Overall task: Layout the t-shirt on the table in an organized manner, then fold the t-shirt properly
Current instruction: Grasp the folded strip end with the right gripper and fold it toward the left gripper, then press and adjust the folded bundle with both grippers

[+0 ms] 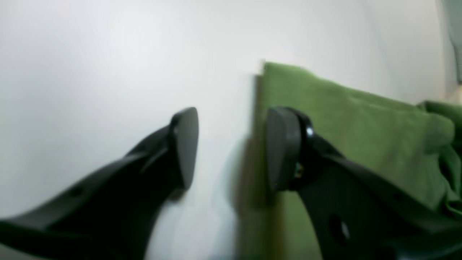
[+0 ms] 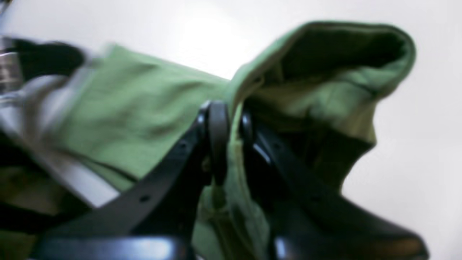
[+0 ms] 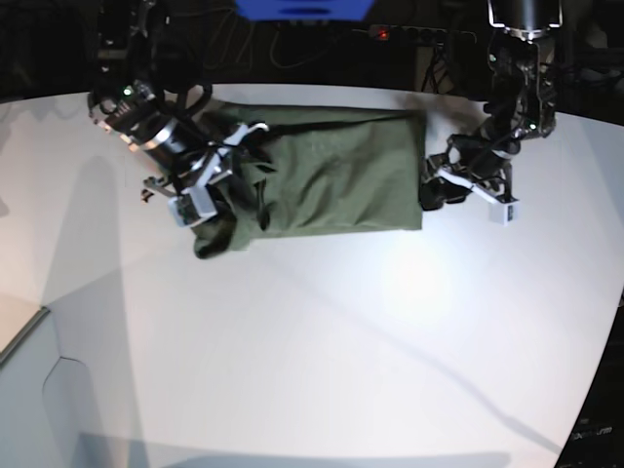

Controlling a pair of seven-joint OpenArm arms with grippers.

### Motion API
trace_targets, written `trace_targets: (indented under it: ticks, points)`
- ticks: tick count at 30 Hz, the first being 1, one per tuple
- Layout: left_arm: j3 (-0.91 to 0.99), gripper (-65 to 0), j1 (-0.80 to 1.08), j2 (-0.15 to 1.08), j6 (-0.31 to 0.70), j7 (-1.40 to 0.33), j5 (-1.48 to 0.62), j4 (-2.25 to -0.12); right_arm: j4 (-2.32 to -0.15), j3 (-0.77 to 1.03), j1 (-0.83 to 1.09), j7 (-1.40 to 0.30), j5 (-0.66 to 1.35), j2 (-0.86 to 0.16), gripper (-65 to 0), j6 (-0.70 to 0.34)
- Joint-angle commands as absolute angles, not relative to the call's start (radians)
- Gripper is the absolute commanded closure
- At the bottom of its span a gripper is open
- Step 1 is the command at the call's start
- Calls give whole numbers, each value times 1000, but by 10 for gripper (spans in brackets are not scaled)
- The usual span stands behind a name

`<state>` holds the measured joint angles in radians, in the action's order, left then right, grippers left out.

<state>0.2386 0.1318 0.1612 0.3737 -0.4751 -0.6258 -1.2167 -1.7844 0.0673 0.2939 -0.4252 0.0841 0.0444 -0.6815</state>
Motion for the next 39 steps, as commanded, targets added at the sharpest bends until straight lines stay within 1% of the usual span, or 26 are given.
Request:
trace_targets:
  ticks: [1, 4, 8, 11, 13, 19, 24, 28, 29, 31, 36, 39]
  points:
    - [223, -297, 113, 166, 381, -461, -636, -1225, -1808, 31, 277, -394, 107, 45, 0, -698]
    - [177, -297, 99, 166, 381, -461, -636, -1219, -1813, -76, 254, -394, 107, 44, 0, -698]
    - [168, -297, 99, 162, 380, -460, -636, -1219, -1807, -171, 217, -395, 105, 44, 0, -698]
    - [168, -297, 102, 159, 380, -460, -636, -1219, -1767, -246, 171, -394, 105, 44, 0, -647]
    - [168, -297, 107, 159, 380, -460, -636, -1219, -1698, -289, 120, -394, 105, 44, 0, -630]
    - [171, -297, 110, 159, 380, -467, -636, -1224, -1526, -312, 36, -384, 107, 50, 0, -625]
    - [176, -297, 119, 168, 380, -469, -645, -1231, -1446, -315, -5, -384, 108, 51, 0, -625]
    - [206, -297, 137, 171, 380, -470, -647, -1291, -1403, -369, -22, -390, 108, 56, 0, -625]
    - [229, -297, 151, 171, 380, -470, -647, -1308, -1399, -386, -24, -390, 108, 56, -15, -625]
    - [289, -299, 171, 170, 380, -470, -645, -1357, -1394, -421, -22, -389, 107, 56, -64, -625]
    - [429, -302, 222, 171, 380, -470, -638, -1446, -1399, -479, -19, -389, 108, 56, -233, -627]
    - [524, -303, 246, 171, 380, -495, -638, -1475, -1412, -476, -18, -386, 113, 56, -327, -627]
